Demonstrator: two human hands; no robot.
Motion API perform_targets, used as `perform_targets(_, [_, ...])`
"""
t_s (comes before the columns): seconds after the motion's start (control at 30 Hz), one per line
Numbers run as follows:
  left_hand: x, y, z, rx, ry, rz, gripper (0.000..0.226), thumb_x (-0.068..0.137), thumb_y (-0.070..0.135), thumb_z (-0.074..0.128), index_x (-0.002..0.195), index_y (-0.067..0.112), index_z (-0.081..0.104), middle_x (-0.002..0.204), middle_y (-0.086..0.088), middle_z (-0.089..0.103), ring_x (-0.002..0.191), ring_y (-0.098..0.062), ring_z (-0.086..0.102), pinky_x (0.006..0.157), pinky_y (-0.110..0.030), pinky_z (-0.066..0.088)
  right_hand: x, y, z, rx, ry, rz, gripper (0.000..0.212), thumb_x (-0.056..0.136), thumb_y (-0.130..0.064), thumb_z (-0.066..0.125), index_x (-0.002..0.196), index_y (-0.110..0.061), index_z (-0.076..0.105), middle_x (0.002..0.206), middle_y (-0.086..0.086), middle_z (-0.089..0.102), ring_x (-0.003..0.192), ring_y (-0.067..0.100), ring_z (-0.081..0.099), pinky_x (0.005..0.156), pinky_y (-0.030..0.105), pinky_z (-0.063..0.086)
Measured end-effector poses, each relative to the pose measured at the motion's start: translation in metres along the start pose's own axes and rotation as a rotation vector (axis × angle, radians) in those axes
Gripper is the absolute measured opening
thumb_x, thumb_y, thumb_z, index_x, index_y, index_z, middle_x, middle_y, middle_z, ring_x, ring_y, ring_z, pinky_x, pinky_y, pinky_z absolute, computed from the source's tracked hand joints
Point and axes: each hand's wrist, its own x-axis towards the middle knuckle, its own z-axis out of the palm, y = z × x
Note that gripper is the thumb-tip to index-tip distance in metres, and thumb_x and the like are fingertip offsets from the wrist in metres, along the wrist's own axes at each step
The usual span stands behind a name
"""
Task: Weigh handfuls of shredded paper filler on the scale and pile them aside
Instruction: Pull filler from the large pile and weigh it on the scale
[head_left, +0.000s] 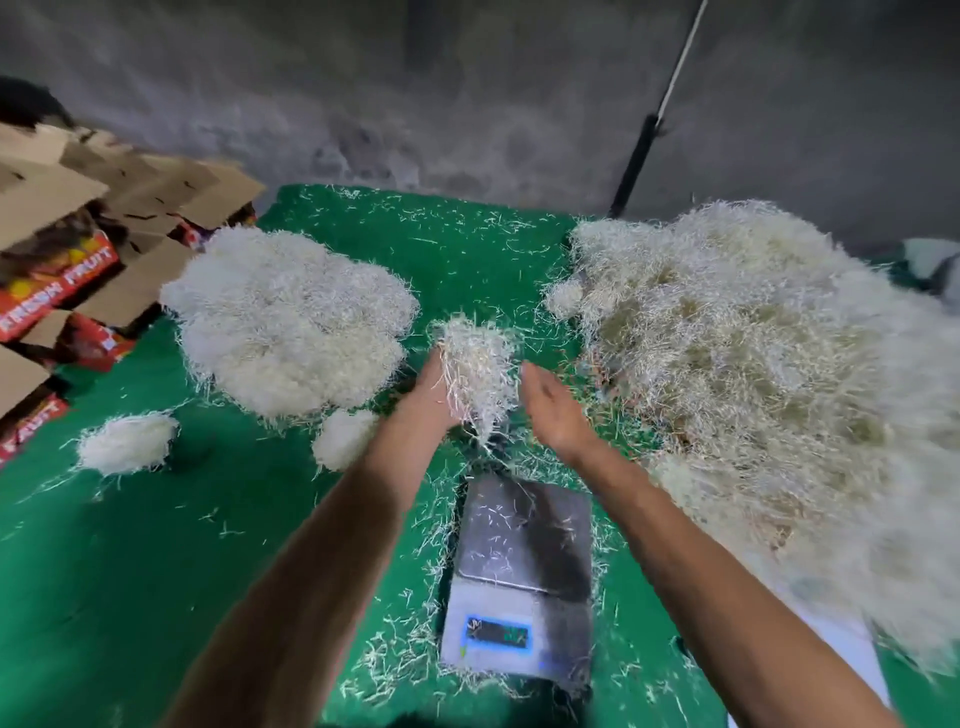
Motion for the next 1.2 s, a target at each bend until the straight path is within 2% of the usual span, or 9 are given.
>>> perform_targets(0.1, [-0.011, -0.008, 0.019, 0.056, -0.112, -0.013, 0.058, 0.110, 0.044, 0.026, 0.155, 0.008, 0.034, 0.159, -0.019, 0.036, 0.144, -0.035, 0.038, 0.119, -0.052, 0.031, -0.026, -0.028, 0.018, 0.837, -0.158, 0.210, 0.084, 0.098, -0.076, 0.023, 0.160, -0.019, 0.031, 0.159, 0.023, 0.036, 0.148, 0.042, 0.034, 0.118, 0.065, 0.030])
perform_targets(0.3, [-0.024, -0.042, 0.000, 0.716, -0.170, 0.314, 0.091, 0.094, 0.079, 0.007, 0.154, 0.019, 0.039, 0.154, -0.011, 0.043, 0.130, -0.028, 0.055, 0.108, -0.047, 0.046, -0.050, -0.022, 0.015, 0.429, 0.172, 0.131, 0.030, 0.105, -0.048, 0.049, 0.106, -0.019, 0.056, 0.073, 0.001, 0.067, 0.061, 0.002, 0.067, 0.059, 0.023, 0.062])
perform_targets(0.4, [-0.003, -0.060, -0.035, 0.409, -0.199, 0.176, 0.071, 0.103, 0.065, 0.026, 0.134, 0.010, 0.060, 0.133, -0.017, 0.064, 0.101, -0.027, 0.071, 0.083, -0.037, 0.061, -0.057, 0.004, 0.008, 0.200, 0.361, 0.067, 0.053, 0.105, -0.048, 0.050, 0.134, -0.003, 0.051, 0.118, 0.005, 0.043, 0.088, 0.020, 0.071, 0.069, 0.027, 0.060])
perform_targets(0.43, [0.002, -0.069, -0.047, 0.362, -0.152, 0.139, 0.061, 0.106, 0.055, 0.032, 0.129, 0.007, 0.063, 0.127, -0.015, 0.068, 0.098, -0.027, 0.072, 0.079, -0.034, 0.061, -0.061, 0.014, 0.008, 0.102, 0.334, 0.030, 0.053, 0.105, -0.050, 0.050, 0.131, -0.004, 0.054, 0.078, 0.006, 0.052, 0.092, 0.030, 0.072, 0.078, 0.040, 0.060])
perform_targets(0.5, [0.011, -0.096, -0.071, 0.407, -0.035, 0.095, 0.040, 0.107, 0.036, 0.044, 0.124, 0.007, 0.064, 0.121, -0.012, 0.070, 0.092, -0.021, 0.070, 0.074, -0.031, 0.060, -0.072, 0.039, 0.013, -0.114, 0.128, -0.021, 0.061, 0.102, -0.058, 0.051, 0.136, -0.008, 0.050, 0.136, 0.025, 0.059, 0.115, 0.036, 0.065, 0.094, 0.052, 0.055])
perform_targets(0.6, [0.015, -0.144, -0.104, 0.740, 0.056, 0.152, 0.030, 0.104, 0.022, 0.052, 0.132, 0.014, 0.061, 0.118, 0.001, 0.067, 0.084, -0.010, 0.062, 0.074, -0.026, 0.054, -0.087, 0.073, 0.015, -0.342, -0.101, 0.030, 0.086, 0.094, -0.076, 0.045, 0.155, -0.017, 0.035, 0.149, 0.016, 0.052, 0.120, 0.023, 0.060, 0.100, 0.049, 0.050])
perform_targets(0.8, [-0.005, -0.223, -0.166, 1.435, 0.152, 0.223, 0.059, 0.105, 0.039, 0.044, 0.159, 0.025, 0.023, 0.169, -0.006, 0.011, 0.154, -0.028, 0.014, 0.125, -0.051, 0.017, -0.120, 0.162, 0.009, -0.093, 0.436, 0.166, 0.074, 0.105, -0.068, 0.020, 0.143, -0.014, 0.052, 0.140, 0.014, 0.061, 0.125, 0.029, 0.059, 0.107, 0.046, 0.044])
perform_targets(0.97, [-0.032, -0.275, -0.200, 1.710, 0.146, 0.275, 0.062, 0.106, 0.048, 0.010, 0.159, 0.026, -0.015, 0.164, -0.004, -0.027, 0.152, -0.021, -0.024, 0.126, -0.044, -0.009, -0.190, 0.266, 0.041, -0.627, 0.087, 0.324, 0.060, 0.110, -0.035, 0.024, 0.162, -0.004, 0.017, 0.170, 0.019, 0.013, 0.157, 0.032, 0.016, 0.127, 0.040, 0.016])
perform_targets(1.2, [-0.042, -0.304, -0.219, 1.745, 0.251, 0.422, 0.060, 0.107, 0.041, 0.017, 0.163, 0.020, 0.009, 0.170, -0.007, 0.005, 0.156, -0.022, -0.001, 0.127, -0.047, 0.007, -0.208, 0.286, 0.078, -0.744, 0.168, 0.325, 0.067, 0.106, -0.050, 0.003, 0.162, -0.017, -0.011, 0.168, 0.000, -0.023, 0.154, 0.020, -0.025, 0.127, 0.045, -0.009])
